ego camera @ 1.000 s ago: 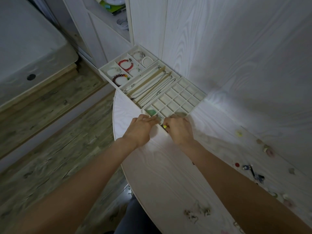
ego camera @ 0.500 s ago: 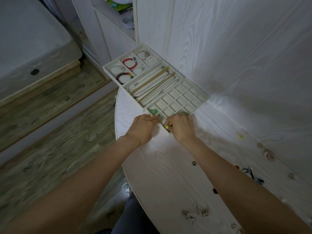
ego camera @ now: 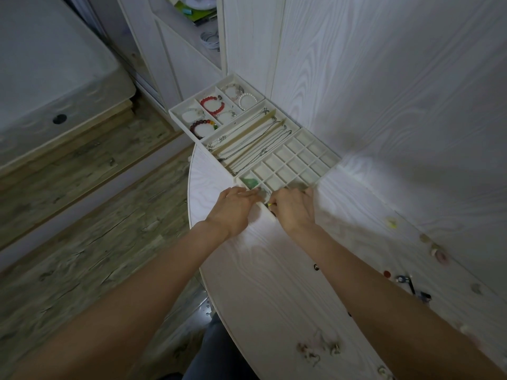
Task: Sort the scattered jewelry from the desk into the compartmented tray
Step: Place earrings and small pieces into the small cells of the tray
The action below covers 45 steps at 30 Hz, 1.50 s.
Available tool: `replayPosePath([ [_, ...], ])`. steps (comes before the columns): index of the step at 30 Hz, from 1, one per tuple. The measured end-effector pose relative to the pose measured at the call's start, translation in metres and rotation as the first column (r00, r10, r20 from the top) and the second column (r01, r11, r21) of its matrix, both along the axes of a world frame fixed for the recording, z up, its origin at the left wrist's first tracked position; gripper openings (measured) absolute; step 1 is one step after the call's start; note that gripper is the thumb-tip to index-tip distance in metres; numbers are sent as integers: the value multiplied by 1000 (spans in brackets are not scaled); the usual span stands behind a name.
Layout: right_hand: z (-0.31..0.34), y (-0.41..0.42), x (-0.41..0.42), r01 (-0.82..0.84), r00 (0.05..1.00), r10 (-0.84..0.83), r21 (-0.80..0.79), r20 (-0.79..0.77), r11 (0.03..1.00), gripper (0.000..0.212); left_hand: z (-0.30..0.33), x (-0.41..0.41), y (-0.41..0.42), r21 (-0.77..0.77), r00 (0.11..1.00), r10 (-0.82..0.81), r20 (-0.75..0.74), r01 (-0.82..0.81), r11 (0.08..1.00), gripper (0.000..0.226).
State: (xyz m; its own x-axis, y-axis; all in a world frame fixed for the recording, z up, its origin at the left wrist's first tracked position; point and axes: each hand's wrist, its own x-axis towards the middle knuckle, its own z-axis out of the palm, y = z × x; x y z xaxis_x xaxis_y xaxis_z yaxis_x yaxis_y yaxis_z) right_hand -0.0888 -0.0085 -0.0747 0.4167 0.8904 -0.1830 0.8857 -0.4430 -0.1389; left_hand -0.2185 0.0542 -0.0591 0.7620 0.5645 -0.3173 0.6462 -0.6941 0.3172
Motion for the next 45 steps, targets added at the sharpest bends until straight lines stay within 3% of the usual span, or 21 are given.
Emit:
replayPosePath([
  [6, -4, -4, 9, 12, 979, -5, 35, -203, 999, 16, 0, 0, 0, 0, 1000, -4, -8, 4, 1000, 78],
  [12, -2, -5, 0, 93, 982, -81, 64, -171, 994, 20, 2, 0, 1, -2, 1000, -8, -20, 8, 1000, 77],
  [17, -3, -8, 5, 82, 966, -66, 56, -250, 995, 17, 3, 1, -4, 28, 1000, 3, -5, -3, 1000, 76],
  [22, 2, -24, 16, 232, 908, -155, 157, -390, 960, 18, 5, 7, -18, 12, 992, 63, 108, -64, 998, 71],
  [29, 10, -85, 71, 475, 790, -345, 149, -506, 867, 24, 10, 60, -39, 16, 974, 19, 224, -23, 1000, 49],
  [32, 13, -115, 101, 556, 754, -432, 131, -494, 820, 36, 10, 100, -57, -10, 971, -38, 236, 42, 999, 43],
  [35, 11, -144, 129, 581, 758, -483, 118, -439, 805, 46, 6, 142, -77, -54, 975, -158, 158, 168, 984, 43],
  [39, 0, -169, 162, 529, 809, -482, 58, -337, 847, 54, -10, 192, -99, -101, 940, -342, 8, 341, 935, 67],
  [42, -9, -173, 177, 446, 855, -417, 24, -307, 895, 56, -23, 216, -110, -80, 926, -376, -37, 372, 925, 79],
  [45, -17, -170, 181, 419, 864, -384, 42, -326, 907, 51, -33, 228, -116, -61, 945, -327, 6, 326, 943, 68],
])
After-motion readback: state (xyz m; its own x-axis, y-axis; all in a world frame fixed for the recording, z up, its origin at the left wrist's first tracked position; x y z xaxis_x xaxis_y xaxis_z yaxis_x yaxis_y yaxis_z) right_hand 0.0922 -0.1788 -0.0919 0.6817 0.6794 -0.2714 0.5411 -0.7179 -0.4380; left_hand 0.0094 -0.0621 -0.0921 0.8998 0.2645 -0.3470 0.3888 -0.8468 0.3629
